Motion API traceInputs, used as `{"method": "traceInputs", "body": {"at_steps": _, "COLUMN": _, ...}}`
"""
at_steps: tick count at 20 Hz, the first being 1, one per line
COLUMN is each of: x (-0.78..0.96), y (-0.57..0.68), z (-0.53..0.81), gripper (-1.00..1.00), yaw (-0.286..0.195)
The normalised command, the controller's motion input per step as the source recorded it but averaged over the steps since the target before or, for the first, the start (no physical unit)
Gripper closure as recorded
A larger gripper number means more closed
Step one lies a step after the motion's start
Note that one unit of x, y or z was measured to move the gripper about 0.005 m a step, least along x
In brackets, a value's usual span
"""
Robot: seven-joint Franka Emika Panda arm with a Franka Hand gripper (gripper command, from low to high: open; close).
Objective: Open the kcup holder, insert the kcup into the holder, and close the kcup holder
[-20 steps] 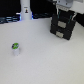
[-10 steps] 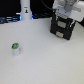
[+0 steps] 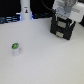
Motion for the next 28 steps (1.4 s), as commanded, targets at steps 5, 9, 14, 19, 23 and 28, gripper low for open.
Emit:
{"method": "traceInputs", "body": {"at_steps": 5, "x": -0.3, "y": 0.09, "z": -0.02, "gripper": 1.0, "yaw": -0.002}}
{"method": "traceInputs", "body": {"at_steps": 9, "x": 0.12, "y": 0.01, "z": 0.02, "gripper": 1.0, "yaw": -0.015}}
{"method": "traceInputs", "body": {"at_steps": 14, "x": 0.67, "y": -0.1, "z": 0.21, "gripper": 1.0, "yaw": -0.057}}
{"method": "traceInputs", "body": {"at_steps": 19, "x": 0.58, "y": -0.29, "z": 0.15, "gripper": 1.0, "yaw": 0.007}}
{"method": "traceInputs", "body": {"at_steps": 23, "x": 0.36, "y": -0.15, "z": 0.07, "gripper": 1.0, "yaw": -0.016}}
{"method": "traceInputs", "body": {"at_steps": 28, "x": 0.96, "y": -0.26, "z": 0.21, "gripper": 1.0, "yaw": -0.078}}
